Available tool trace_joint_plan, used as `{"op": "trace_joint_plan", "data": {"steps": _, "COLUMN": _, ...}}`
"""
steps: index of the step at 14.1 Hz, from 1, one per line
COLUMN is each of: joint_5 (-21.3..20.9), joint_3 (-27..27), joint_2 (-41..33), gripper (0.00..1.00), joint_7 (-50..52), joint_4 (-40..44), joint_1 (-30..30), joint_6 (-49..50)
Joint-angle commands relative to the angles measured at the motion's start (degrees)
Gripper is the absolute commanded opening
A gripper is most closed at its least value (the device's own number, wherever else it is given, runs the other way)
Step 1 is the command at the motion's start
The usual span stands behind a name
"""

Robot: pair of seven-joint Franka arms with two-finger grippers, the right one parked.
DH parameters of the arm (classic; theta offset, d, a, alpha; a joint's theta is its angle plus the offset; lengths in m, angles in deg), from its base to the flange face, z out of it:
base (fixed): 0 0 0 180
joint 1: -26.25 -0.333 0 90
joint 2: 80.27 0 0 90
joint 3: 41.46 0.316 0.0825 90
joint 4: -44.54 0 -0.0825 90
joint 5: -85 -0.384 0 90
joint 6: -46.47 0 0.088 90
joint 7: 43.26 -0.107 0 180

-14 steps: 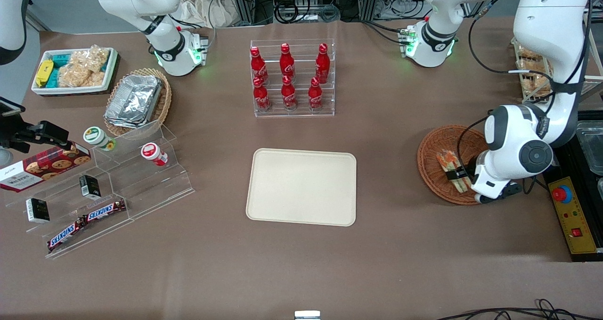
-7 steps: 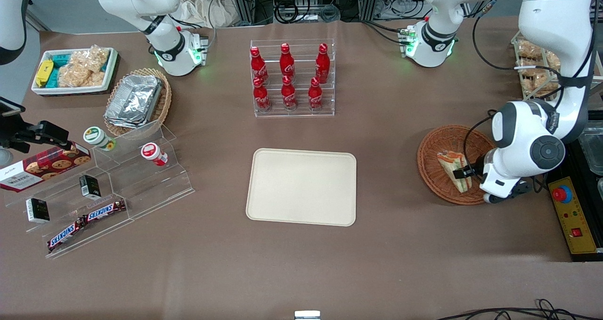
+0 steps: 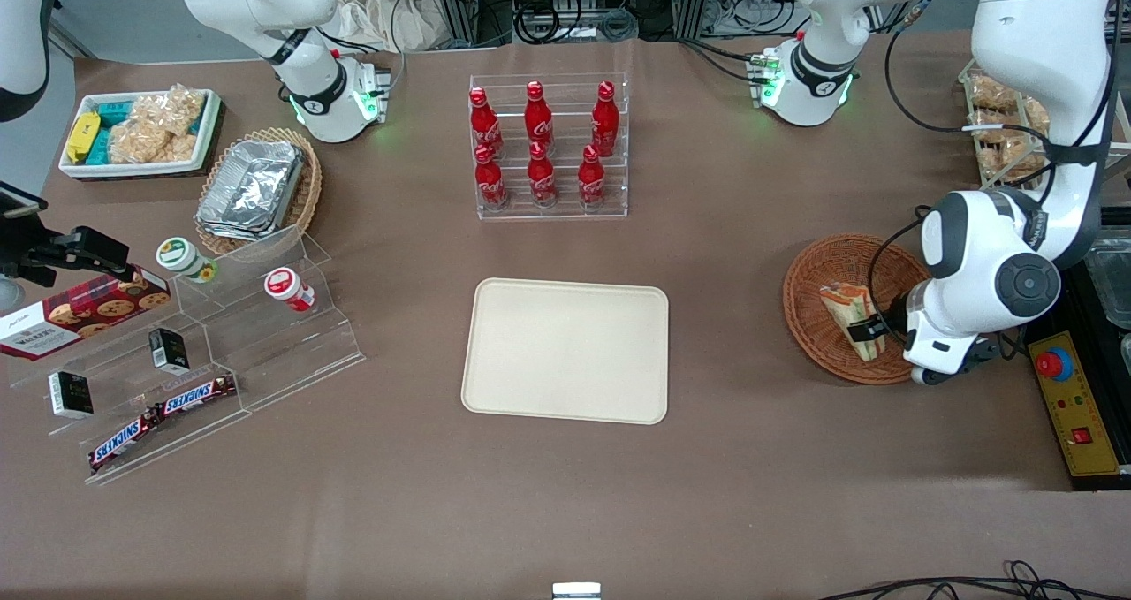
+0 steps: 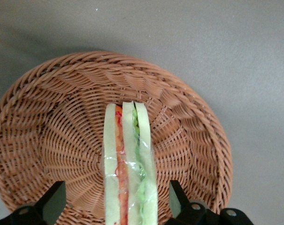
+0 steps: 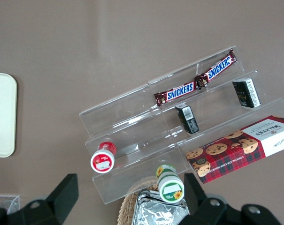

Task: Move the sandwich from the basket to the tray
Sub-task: 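Align and close the left gripper on the sandwich's crust edge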

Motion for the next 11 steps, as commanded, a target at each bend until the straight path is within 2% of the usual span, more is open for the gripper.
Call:
{"op": "trace_joint_plan", "data": {"steps": 1, "joint_5": 0.69, "joint_3": -0.32, "joint_2": 0.74, "gripper": 0.98, "joint_7": 2.49, "joint_4": -0.42, "joint_1": 0.16, "joint_6": -1.29}}
{"op": "trace_joint_plan", "data": {"steps": 5, "joint_5": 0.61, "joint_3": -0.32, "joint_2": 0.48, "gripper": 0.96, "joint_7": 2.49, "joint_4": -2.79, "joint_1": -0.01, "joint_6": -2.25}}
{"op": "trace_joint_plan", "data": {"steps": 7, "joint_5": 0.61, "joint_3": -0.32, "joint_2": -0.05, "gripper": 0.92, "joint_7": 2.41, "joint_4": -4.46, "joint_1": -0.10, "joint_6": -3.04}}
{"op": "trace_joint_plan", "data": {"steps": 9, "joint_5": 0.61, "joint_3": -0.32, "joint_2": -0.40, "gripper": 0.83, "joint_7": 2.49, "joint_4": -5.08, "joint_1": -0.10, "joint_6": -2.96}}
{"op": "trace_joint_plan", "data": {"steps": 10, "joint_5": 0.61, "joint_3": -0.32, "joint_2": -0.49, "gripper": 0.68, "joint_7": 2.49, "joint_4": -5.00, "joint_1": -0.10, "joint_6": -2.61}}
{"op": "trace_joint_plan", "data": {"steps": 11, "joint_5": 0.61, "joint_3": -0.32, "joint_2": -0.75, "gripper": 0.47, "joint_7": 2.41, "joint_4": -4.99, "joint_1": -0.10, "joint_6": -2.52}}
